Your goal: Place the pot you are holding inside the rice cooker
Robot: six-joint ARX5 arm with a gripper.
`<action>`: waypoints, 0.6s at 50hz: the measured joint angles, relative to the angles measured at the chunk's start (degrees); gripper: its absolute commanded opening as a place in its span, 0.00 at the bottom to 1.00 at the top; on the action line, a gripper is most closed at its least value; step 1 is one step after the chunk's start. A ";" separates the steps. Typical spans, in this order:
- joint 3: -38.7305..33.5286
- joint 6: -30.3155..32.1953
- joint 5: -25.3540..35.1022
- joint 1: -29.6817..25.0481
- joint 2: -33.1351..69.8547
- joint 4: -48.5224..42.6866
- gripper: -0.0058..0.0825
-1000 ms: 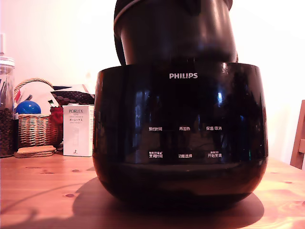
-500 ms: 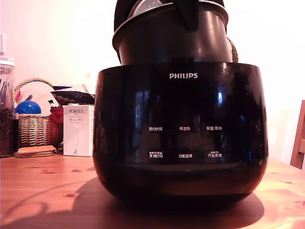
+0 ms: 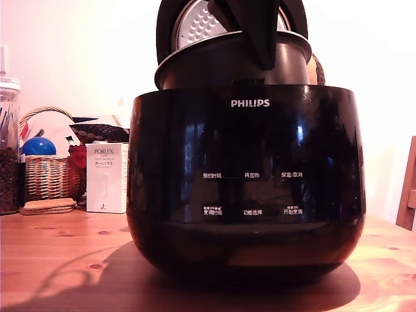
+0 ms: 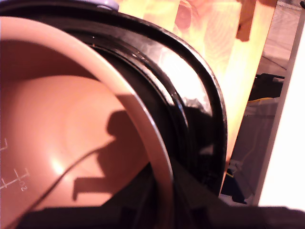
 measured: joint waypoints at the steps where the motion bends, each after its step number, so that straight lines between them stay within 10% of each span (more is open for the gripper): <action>1: 0.00 0.00 -0.07 0.00 0.00 0.13 0.04; 30: 0.00 -6.54 -6.49 -2.89 1.01 1.16 0.04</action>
